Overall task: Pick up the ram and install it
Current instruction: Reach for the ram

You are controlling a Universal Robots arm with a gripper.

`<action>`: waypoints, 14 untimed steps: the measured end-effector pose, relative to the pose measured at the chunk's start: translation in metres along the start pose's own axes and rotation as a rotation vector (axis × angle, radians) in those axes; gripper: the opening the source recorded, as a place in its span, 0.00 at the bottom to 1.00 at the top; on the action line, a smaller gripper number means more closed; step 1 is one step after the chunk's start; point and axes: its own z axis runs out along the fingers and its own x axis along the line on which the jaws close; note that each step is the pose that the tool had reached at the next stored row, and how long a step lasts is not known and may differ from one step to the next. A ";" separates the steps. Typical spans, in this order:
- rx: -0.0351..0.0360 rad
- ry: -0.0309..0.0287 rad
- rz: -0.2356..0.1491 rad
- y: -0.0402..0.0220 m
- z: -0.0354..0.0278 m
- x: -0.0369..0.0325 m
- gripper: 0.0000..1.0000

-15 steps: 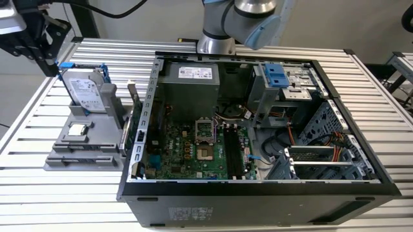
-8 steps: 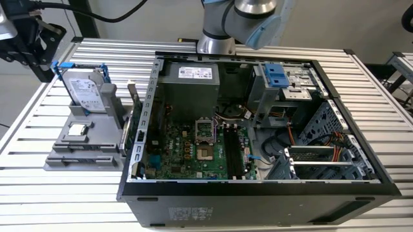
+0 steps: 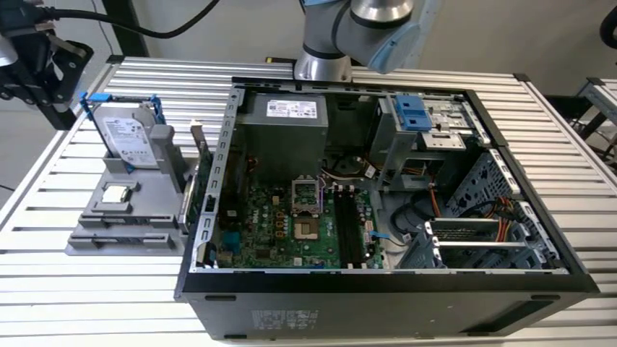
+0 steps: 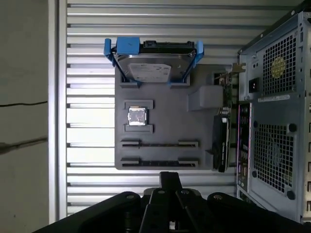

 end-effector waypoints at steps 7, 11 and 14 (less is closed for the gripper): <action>-0.0001 0.0000 -0.002 -0.0111 -0.0005 0.0029 0.00; -0.0001 0.0002 -0.005 -0.0157 -0.0008 0.0030 0.00; 0.0000 0.0024 -0.005 -0.0159 -0.0009 0.0030 0.00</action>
